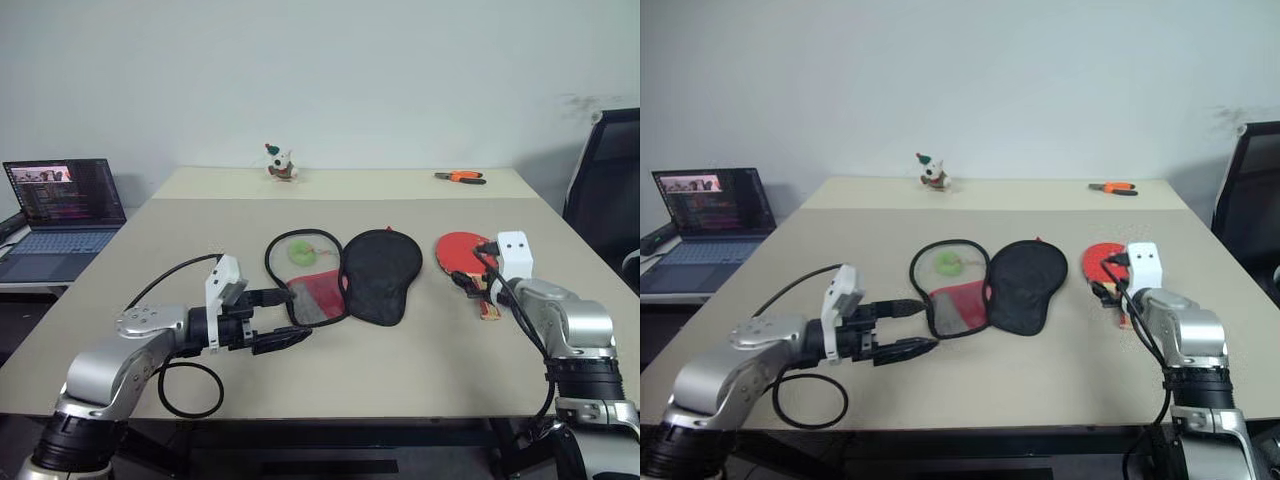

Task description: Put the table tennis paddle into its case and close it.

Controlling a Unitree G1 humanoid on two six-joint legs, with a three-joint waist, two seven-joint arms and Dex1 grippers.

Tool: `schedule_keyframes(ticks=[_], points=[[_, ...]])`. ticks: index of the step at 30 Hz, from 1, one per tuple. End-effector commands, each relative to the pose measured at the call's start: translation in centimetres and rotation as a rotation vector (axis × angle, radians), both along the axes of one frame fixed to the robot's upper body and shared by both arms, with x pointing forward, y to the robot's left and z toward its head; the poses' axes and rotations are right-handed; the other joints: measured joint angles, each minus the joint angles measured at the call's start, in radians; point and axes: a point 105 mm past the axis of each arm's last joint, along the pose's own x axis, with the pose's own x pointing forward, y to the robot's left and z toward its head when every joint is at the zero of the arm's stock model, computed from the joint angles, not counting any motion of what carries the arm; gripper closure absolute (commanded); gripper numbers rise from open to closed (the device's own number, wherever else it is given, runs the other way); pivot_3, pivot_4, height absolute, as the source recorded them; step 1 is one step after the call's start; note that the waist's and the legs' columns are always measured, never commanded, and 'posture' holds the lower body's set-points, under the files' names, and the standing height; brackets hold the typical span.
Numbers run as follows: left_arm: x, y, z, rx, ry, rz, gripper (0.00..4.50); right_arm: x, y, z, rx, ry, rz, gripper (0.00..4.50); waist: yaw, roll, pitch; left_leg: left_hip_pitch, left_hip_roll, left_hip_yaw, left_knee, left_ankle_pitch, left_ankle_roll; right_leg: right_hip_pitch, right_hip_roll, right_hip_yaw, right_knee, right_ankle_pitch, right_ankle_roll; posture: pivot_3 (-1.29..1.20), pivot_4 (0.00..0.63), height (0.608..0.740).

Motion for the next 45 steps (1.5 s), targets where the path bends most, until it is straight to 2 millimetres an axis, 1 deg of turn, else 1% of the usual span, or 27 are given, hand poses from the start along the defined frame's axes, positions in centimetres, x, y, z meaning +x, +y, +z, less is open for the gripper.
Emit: schedule_keyframes(ticks=[1, 4, 6, 10, 14, 15, 16, 18, 24, 25, 27, 30, 31, 32, 33, 35, 37, 39, 42, 45], points=[[0.4, -0.3, 0.7, 0.002, -0.042, -0.023, 0.0, 0.6, -1.0, 0.5, -0.019, -0.042, -0.058, 0.03, -0.004, 0.0, 0.0, 0.0, 0.0, 0.001, 0.0, 0.0, 0.0, 0.0, 0.0, 0.002, 0.0, 0.0, 0.0, 0.0, 0.15, 0.74], [0.7, -0.5, 0.9, 0.0, -0.051, -0.033, 0.0, 1.1, -1.4, -0.8, -0.002, -0.016, -0.103, 0.03, -0.006, 0.0, 0.0, 0.001, 0.0, 0.003, 0.0, 0.0, 0.0, -0.001, 0.001, 0.004, 0.0, 0.0, 0.0, 0.0, 0.15, 0.74], [0.8, -0.7, 1.0, -0.001, -0.054, -0.038, 0.0, 1.4, -1.5, -1.4, 0.006, -0.008, -0.123, 0.03, -0.008, 0.0, 0.0, 0.001, 0.0, 0.004, 0.0, 0.0, 0.001, -0.001, 0.004, 0.004, 0.0, 0.0, 0.0, 0.0, 0.15, 0.74], [0.8, -0.7, 1.0, -0.002, -0.06, -0.039, 0.0, 2.4, -0.6, -2.0, 0.035, 0.002, -0.11, 0.03, -0.013, 0.0, 0.0, 0.002, 0.001, 0.005, 0.001, 0.0, 0.001, 0.0, 0.006, 0.007, 0.0, 0.001, 0.001, 0.0, 0.15, 0.74], [0.6, -0.5, 0.8, 0.0, -0.062, -0.028, 0.0, 2.8, -0.6, -2.6, 0.024, 0.018, -0.111, 0.03, -0.022, -0.002, -0.001, 0.003, 0.001, 0.007, 0.003, 0.0, 0.001, 0.001, 0.006, 0.009, 0.0, 0.003, 0.004, 0.0, 0.15, 0.74], [0.6, -0.4, 0.8, 0.0, -0.063, -0.023, 0.0, 2.8, -0.6, -2.6, 0.017, 0.019, -0.111, 0.41, -0.023, -0.002, -0.001, 0.003, 0.001, 0.007, 0.004, 0.0, 0.001, 0.001, 0.006, 0.009, 0.0, 0.004, 0.005, 0.0, 0.15, 0.74], [0.6, -0.4, 0.8, 0.0, -0.064, -0.018, 0.0, 2.9, -0.6, -2.6, 0.012, 0.019, -0.112, 0.61, -0.023, -0.002, -0.001, 0.003, 0.001, 0.008, 0.004, 0.0, 0.001, 0.001, 0.006, 0.01, 0.0, 0.004, 0.005, 0.0, 0.15, 0.74], [0.6, -0.2, 0.8, 0.0, -0.065, -0.012, 0.0, 3.0, -0.6, -2.6, 0.009, 0.015, -0.111, 1.29, -0.023, -0.002, -0.001, 0.003, 0.002, 0.008, 0.005, 0.0, 0.001, 0.001, 0.006, 0.01, 0.0, 0.005, 0.006, 0.0, 0.15, 0.74], [0.5, -0.1, 0.7, -0.001, -0.063, -0.001, 0.0, 3.6, 0.5, -1.6, -0.031, -0.037, -0.069, 3.22, -0.023, -0.002, -0.001, 0.003, 0.002, 0.008, 0.006, 0.0, 0.001, 0.001, 0.006, 0.011, 0.0, 0.006, 0.007, 0.0, 0.15, 0.74], [0.5, -0.1, 0.7, -0.001, -0.063, 0.001, 0.0, 3.6, 0.5, -1.5, -0.035, -0.042, -0.071, 3.35, -0.023, -0.002, -0.001, 0.003, 0.002, 0.009, 0.006, 0.0, 0.001, 0.001, 0.006, 0.011, 0.0, 0.006, 0.007, 0.0, 0.15, 0.74], [0.5, 0.0, 0.7, -0.001, -0.063, 0.004, 0.0, 3.8, 0.2, -1.2, -0.045, -0.063, -0.094, 3.35, -0.023, -0.002, -0.001, 0.003, 0.002, 0.009, 0.006, 0.0, 0.001, 0.001, 0.006, 0.011, -0.001, 0.006, 0.008, 0.0, 0.15, 0.74], [0.5, 0.0, 0.7, -0.002, -0.064, 0.009, 0.0, 4.0, -0.3, 0.3, -0.055, -0.126, -0.136, 3.35, -0.023, -0.002, -0.001, 0.003, 0.002, 0.009, 0.006, 0.0, 0.001, 0.001, 0.006, 0.012, -0.001, 0.007, 0.008, 0.0, 0.15, 0.74], [0.5, 0.1, 0.7, -0.001, -0.064, 0.011, 0.0, 4.0, -0.1, 0.9, -0.05, -0.149, -0.139, 3.35, -0.023, -0.001, -0.001, 0.002, 0.002, 0.009, 0.006, 0.0, 0.001, 0.001, 0.006, 0.012, -0.001, 0.007, 0.008, 0.0, 0.15, 0.74], [0.5, 0.2, 0.7, -0.001, -0.063, 0.017, 0.0, 4.1, 0.8, 2.3, -0.03, -0.19, -0.121, 3.35, -0.022, -0.001, -0.001, 0.002, 0.002, 0.009, 0.006, 0.0, 0.001, 0.0, 0.006, 0.012, -0.001, 0.007, 0.008, 0.0, 0.15, 0.74], [0.4, 0.3, 0.7, -0.001, -0.062, 0.023, 0.0, 3.9, 2.2, 3.8, 0.002, -0.229, -0.094, 3.35, -0.022, -0.001, 0.0, 0.001, 0.002, 0.009, 0.005, 0.0, 0.001, 0.0, 0.006, 0.012, -0.001, 0.006, 0.008, 0.0, 0.15, 0.74], [0.4, 0.5, 0.6, -0.001, -0.059, 0.03, 0.0, 3.4, 4.4, 5.6, 0.047, -0.273, -0.05, 3.35, -0.027, 0.0, 0.0, -0.002, 0.003, 0.01, 0.004, 0.0, 0.001, -0.006, 0.006, 0.013, 0.0, 0.008, 0.005, 0.0, 0.15, 0.74], [0.3, 0.5, 0.5, -0.001, -0.057, 0.032, 0.0, 2.5, 6.7, 5.9, 0.102, -0.27, -0.014, 3.35, -0.029, 0.0, 0.0, -0.004, 0.003, 0.01, 0.003, 0.0, 0.001, -0.01, 0.006, 0.015, 0.002, 0.01, 0.002, 0.0, 0.15, 0.74], [0.3, 0.5, 0.5, -0.003, -0.056, 0.032, 0.0, 1.5, 9.2, 5.8, 0.152, -0.258, 0.022, 3.35, -0.027, 0.001, 0.0, -0.01, 0.006, 0.009, 0.002, 0.0, 0.001, -0.016, 0.006, 0.014, 0.001, 0.01, 0.001, 0.0, 0.15, 0.74], [0.3, 0.4, 0.5, -0.005, -0.054, 0.031, 0.0, 0.4, 11.8, 5.4, 0.211, -0.233, 0.053, 3.35, -0.018, 0.0, 0.0, -0.017, 0.009, 0.007, 0.002, 0.0, 0.001, -0.02, 0.007, 0.01, 0.0, 0.01, 0.0, 0.0, 0.15, 0.74], [0.2, 0.4, 0.5, -0.005, -0.053, 0.03, 0.0, -0.6, 14.7, 4.9, 0.261, -0.203, 0.09, 3.35, -0.007, 0.0, 0.0, -0.017, 0.009, 0.007, 0.003, 0.0, 0.001, -0.021, 0.007, 0.01, 0.0, 0.01, -0.001, 0.0, 0.15, 0.74]])
